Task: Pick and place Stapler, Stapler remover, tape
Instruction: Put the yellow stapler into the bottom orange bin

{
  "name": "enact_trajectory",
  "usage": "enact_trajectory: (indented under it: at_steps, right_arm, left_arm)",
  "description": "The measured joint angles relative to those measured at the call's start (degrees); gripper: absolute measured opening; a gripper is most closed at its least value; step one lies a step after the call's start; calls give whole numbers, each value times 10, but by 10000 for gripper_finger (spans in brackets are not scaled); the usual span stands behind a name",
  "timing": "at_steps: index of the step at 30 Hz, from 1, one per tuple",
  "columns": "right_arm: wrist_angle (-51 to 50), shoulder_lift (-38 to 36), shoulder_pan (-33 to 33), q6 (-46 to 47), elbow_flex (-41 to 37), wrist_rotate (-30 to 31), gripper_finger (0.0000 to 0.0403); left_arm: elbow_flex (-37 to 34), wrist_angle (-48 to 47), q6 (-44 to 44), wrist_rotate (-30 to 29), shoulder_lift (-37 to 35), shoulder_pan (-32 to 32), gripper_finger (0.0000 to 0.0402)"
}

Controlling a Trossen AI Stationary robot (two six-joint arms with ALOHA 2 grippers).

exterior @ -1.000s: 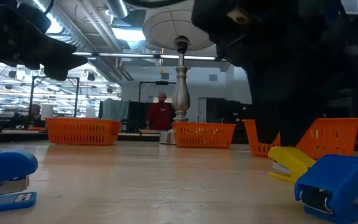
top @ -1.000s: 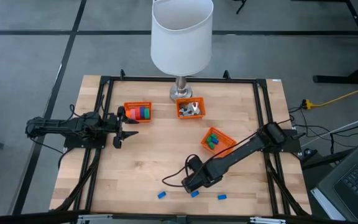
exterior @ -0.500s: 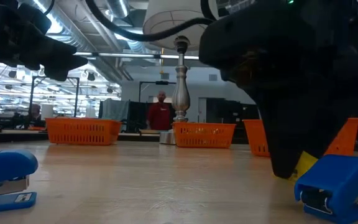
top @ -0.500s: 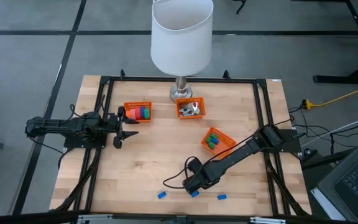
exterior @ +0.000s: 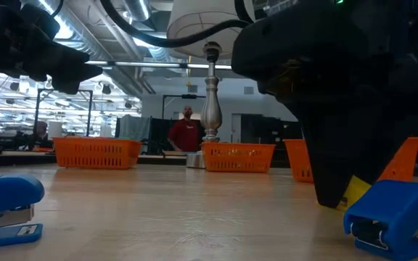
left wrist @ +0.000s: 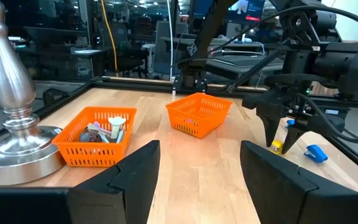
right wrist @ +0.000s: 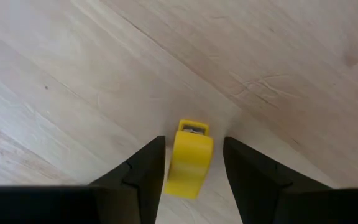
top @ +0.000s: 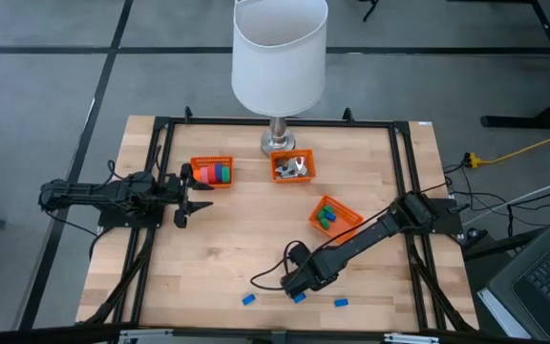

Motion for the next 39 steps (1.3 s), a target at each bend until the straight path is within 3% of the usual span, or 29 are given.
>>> enact_trajectory:
  at_steps: [10,20,30,39]
  right_arm:
    - [2,0,0,0,0,2,158]
    - [-2,0,-1,0,0,4,74]
    - [-2,0,-3,3,0,2,92]
    - [-19,-1,-16,-16,1,-17,74]
  left_arm:
    - [0,0,0,0,0,0,219]
    - [0,0,0,0,0,0,219]
    - [0,0,0,0,0,0,219]
    - [0,0,0,0,0,0,219]
